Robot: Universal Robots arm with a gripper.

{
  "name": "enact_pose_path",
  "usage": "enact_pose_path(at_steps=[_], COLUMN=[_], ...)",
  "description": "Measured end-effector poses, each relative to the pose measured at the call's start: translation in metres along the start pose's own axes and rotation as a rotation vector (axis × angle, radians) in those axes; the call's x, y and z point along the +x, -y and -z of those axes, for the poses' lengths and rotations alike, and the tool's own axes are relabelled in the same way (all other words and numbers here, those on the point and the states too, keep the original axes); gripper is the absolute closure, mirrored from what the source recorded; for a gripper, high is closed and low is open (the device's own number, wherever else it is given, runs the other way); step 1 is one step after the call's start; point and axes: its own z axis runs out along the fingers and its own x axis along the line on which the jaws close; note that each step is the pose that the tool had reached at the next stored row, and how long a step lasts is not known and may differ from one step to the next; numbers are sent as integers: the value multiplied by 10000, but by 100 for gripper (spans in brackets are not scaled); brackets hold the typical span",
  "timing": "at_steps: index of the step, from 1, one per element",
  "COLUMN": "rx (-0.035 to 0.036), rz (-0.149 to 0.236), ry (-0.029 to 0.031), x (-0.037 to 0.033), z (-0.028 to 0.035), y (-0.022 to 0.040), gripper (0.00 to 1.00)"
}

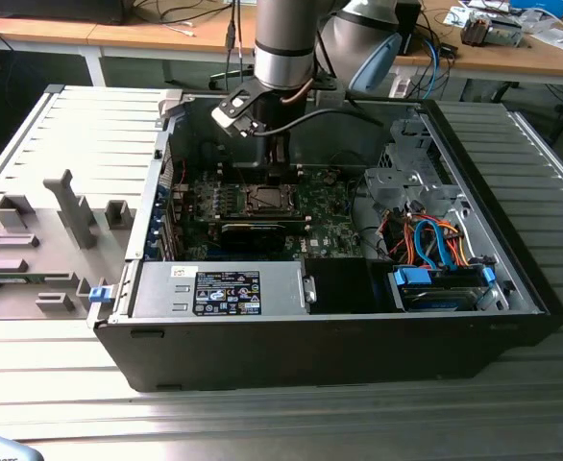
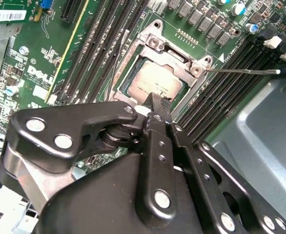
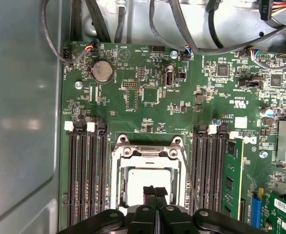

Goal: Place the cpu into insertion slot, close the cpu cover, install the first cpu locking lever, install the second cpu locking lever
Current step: 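Close the cpu cover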

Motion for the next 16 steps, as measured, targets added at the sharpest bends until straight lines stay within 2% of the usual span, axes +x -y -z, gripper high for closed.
enact_pose_path(at_steps=[16], rx=[-1], rz=[0], ry=[-1], x=[-7], z=[132], y=[2], gripper=[89])
